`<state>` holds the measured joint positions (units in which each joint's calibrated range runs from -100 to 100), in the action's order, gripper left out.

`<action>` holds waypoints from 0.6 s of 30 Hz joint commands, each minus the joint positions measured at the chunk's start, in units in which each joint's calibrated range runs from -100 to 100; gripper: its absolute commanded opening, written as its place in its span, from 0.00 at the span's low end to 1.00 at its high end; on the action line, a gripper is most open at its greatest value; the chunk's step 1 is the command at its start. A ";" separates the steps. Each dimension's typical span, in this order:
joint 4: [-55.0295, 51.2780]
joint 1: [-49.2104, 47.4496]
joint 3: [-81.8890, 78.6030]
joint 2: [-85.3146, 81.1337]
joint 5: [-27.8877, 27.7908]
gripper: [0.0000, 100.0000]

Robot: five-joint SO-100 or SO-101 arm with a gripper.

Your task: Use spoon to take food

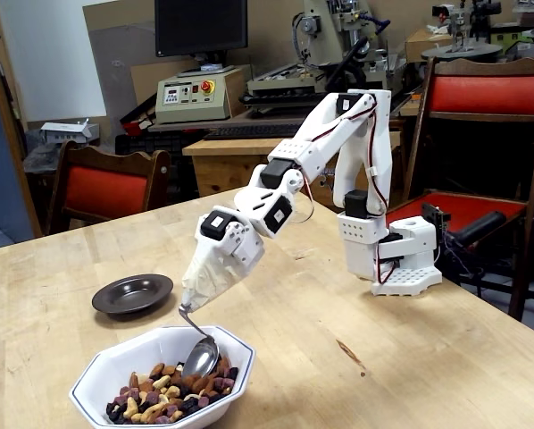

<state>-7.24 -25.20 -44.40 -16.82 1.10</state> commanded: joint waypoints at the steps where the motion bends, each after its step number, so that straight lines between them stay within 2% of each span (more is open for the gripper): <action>1: 2.34 0.83 2.10 2.58 0.20 0.04; 18: 15.93 0.76 2.01 8.22 0.24 0.04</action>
<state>5.32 -24.98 -44.23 -8.33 1.10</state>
